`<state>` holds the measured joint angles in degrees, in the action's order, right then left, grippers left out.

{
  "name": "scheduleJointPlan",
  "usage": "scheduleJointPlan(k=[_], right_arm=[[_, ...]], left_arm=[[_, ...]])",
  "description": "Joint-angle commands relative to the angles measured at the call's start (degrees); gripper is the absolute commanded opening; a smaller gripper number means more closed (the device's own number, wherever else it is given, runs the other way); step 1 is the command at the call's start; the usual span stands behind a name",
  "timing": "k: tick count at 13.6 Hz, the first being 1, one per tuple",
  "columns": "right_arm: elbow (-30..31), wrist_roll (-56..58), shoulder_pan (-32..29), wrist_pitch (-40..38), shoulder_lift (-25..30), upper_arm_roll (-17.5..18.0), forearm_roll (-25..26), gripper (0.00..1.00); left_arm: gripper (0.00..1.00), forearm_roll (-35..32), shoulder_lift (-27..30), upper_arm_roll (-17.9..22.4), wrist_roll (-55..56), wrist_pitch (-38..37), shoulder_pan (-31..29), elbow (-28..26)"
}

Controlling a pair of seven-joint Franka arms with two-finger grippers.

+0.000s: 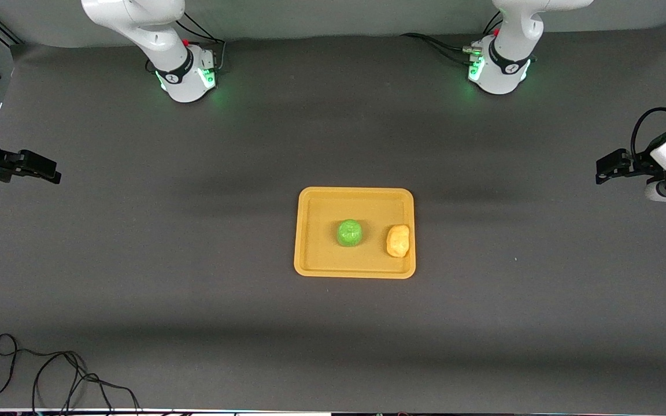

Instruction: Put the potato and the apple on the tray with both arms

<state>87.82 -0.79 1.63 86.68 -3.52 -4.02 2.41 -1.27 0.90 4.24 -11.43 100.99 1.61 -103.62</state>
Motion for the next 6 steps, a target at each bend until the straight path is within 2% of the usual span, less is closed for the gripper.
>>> scheduleJointPlan(k=[1, 6], right_arm=[[1.0, 1.2, 0.0, 0.5, 1.2, -0.4, -3.9, 1.0], [1.0, 1.3, 0.0, 0.2, 1.2, -0.3, -4.5, 1.0]], left_arm=[[1.0, 0.4, 0.9, 0.4, -0.9, -0.6, 0.5, 0.2], [1.0, 0.4, 0.7, 0.4, -0.9, -0.2, 0.5, 0.3]])
